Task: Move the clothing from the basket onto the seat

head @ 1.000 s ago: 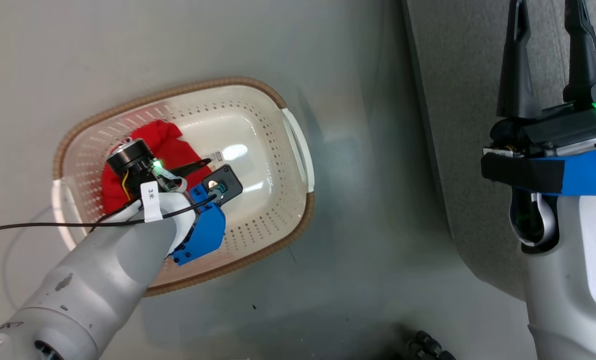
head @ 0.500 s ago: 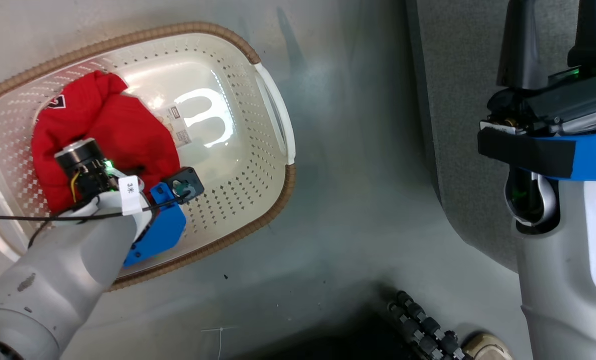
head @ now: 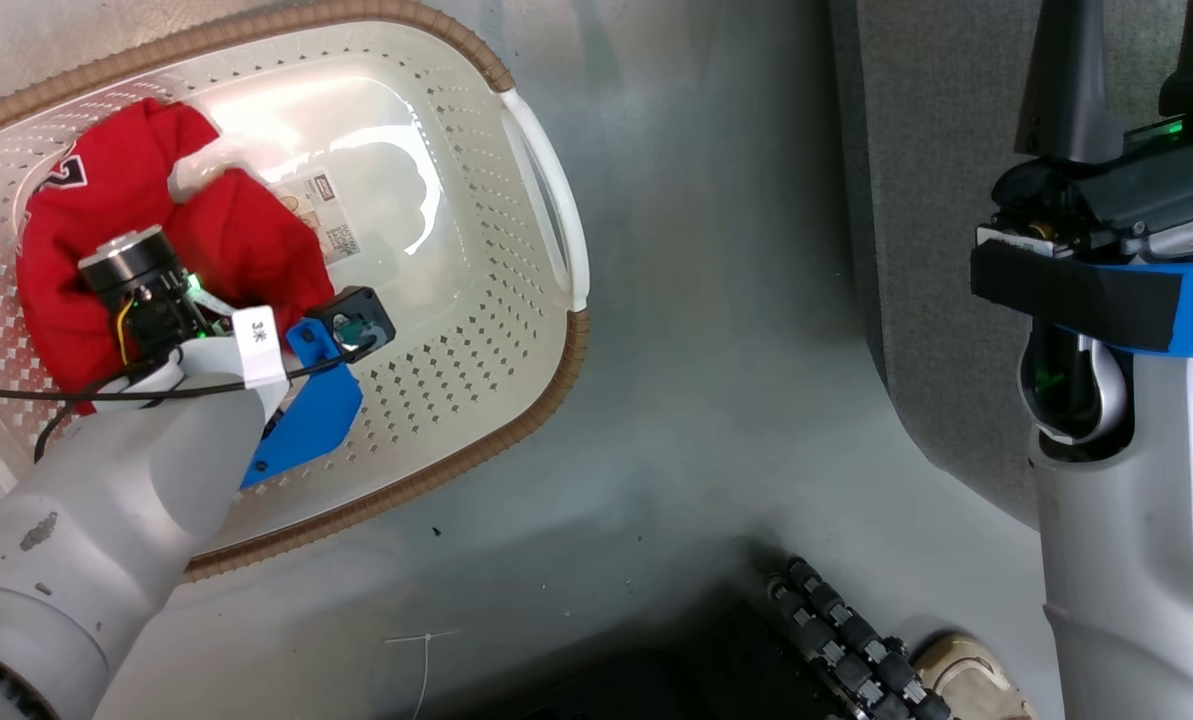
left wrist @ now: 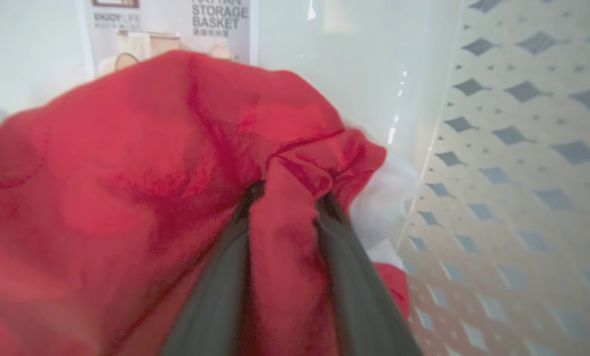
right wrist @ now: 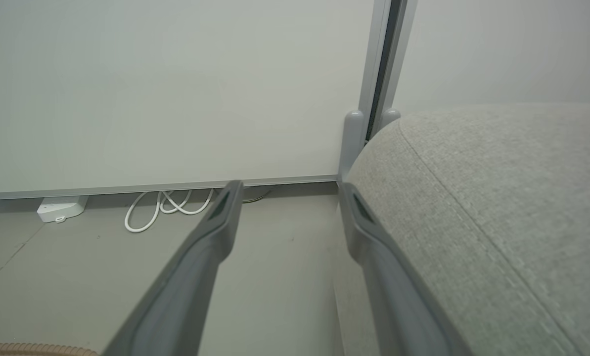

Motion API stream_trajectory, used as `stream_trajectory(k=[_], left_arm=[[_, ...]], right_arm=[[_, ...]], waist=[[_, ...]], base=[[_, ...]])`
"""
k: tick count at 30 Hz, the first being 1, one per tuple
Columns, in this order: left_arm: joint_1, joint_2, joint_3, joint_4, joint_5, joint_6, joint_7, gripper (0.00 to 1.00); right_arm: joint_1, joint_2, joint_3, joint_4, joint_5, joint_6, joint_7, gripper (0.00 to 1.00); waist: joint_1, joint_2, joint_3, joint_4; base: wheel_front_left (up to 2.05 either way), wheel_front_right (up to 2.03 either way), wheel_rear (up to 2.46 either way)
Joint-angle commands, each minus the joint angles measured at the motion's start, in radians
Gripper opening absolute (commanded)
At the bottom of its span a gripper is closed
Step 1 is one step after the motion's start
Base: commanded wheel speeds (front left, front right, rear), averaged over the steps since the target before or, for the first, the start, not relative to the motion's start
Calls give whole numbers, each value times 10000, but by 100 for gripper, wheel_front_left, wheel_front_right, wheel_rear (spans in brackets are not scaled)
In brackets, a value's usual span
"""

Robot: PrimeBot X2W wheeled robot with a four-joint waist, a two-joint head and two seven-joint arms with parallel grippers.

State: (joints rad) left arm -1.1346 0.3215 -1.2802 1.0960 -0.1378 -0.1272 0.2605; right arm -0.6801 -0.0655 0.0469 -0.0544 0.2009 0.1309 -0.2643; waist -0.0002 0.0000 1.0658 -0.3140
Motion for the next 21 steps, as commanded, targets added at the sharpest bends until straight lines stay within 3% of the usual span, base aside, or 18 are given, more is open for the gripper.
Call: stream_trajectory(k=[1,21], left_arm=[[96,54,-38,111,62,-48,133,0],[192,-666,-25,-276,-499,-33,-510,0]], right_arm=[[-23,54,-58,-45,-31,-3,-1,100],[262,-192,-228,189,-193,-3,0,100]], waist=[[2,0,-23,38],[2,0,-826,534]], base=[[0,0,0],[0,0,0]])
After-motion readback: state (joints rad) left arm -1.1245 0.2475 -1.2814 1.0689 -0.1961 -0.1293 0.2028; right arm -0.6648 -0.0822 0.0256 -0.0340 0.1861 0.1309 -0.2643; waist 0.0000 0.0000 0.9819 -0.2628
